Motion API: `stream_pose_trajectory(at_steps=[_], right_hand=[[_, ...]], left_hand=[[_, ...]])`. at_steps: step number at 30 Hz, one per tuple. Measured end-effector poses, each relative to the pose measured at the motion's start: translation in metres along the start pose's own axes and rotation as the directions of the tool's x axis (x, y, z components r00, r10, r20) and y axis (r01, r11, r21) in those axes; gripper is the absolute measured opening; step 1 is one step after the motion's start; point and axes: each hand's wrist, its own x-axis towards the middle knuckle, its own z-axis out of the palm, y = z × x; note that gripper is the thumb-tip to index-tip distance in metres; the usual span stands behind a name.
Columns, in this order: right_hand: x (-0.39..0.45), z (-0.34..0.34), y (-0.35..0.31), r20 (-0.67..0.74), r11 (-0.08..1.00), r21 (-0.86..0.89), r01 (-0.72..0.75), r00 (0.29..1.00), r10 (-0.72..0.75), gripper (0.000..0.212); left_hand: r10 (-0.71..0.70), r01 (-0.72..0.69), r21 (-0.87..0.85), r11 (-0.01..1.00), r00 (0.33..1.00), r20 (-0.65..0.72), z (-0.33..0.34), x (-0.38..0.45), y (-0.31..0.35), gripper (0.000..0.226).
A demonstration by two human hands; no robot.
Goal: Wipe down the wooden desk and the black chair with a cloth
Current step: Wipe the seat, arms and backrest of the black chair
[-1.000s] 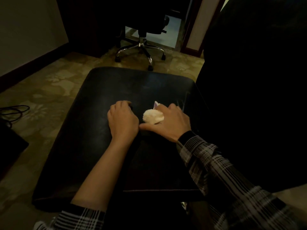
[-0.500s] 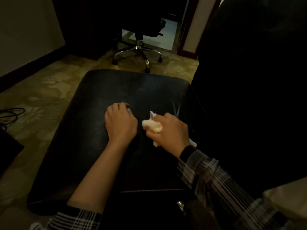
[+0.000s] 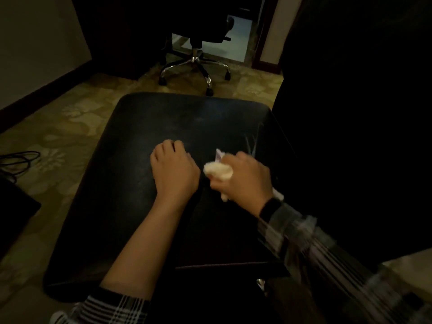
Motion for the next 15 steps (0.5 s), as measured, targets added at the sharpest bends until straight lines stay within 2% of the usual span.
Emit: stream_pose_trajectory(at_steps=[3, 6, 9, 11, 13, 15], right_hand=[[0.063, 0.005, -0.005, 0.019, 0.995, -0.029, -0.092, 0.996, 0.093, 0.050], [0.084, 0.007, -0.010, 0.040, 0.988, -0.039, -0.149, 0.988, 0.150, 0.051], [0.038, -0.007, -0.010, 0.068, 0.992, -0.034, -0.124, 0.990, 0.126, 0.057], [-0.013, -0.012, 0.000, 0.043, 0.999, -0.017, -0.037, 0.998, 0.037, 0.055], [-0.053, -0.015, 0.006, 0.004, 0.998, 0.045, 0.036, 0.999, -0.036, 0.047], [-0.047, -0.015, 0.015, 0.001, 0.997, 0.076, 0.022, 1.000, -0.022, 0.047]], left_hand=[[0.026, -0.032, 0.096, 0.995, 0.998, 0.059, -0.001, -0.004, 0.005, 0.037], [0.039, -0.044, 0.100, 0.994, 0.998, 0.056, -0.003, -0.004, 0.006, 0.038], [0.076, -0.081, 0.080, 0.993, 0.995, 0.071, 0.001, -0.001, 0.006, 0.041], [0.092, -0.101, 0.102, 0.990, 0.991, 0.096, 0.003, 0.000, 0.008, 0.043], [0.091, -0.109, 0.175, 0.979, 0.990, 0.108, 0.003, -0.001, 0.012, 0.045], [0.105, -0.129, 0.246, 0.961, 0.989, 0.105, 0.002, -0.002, 0.024, 0.052]])
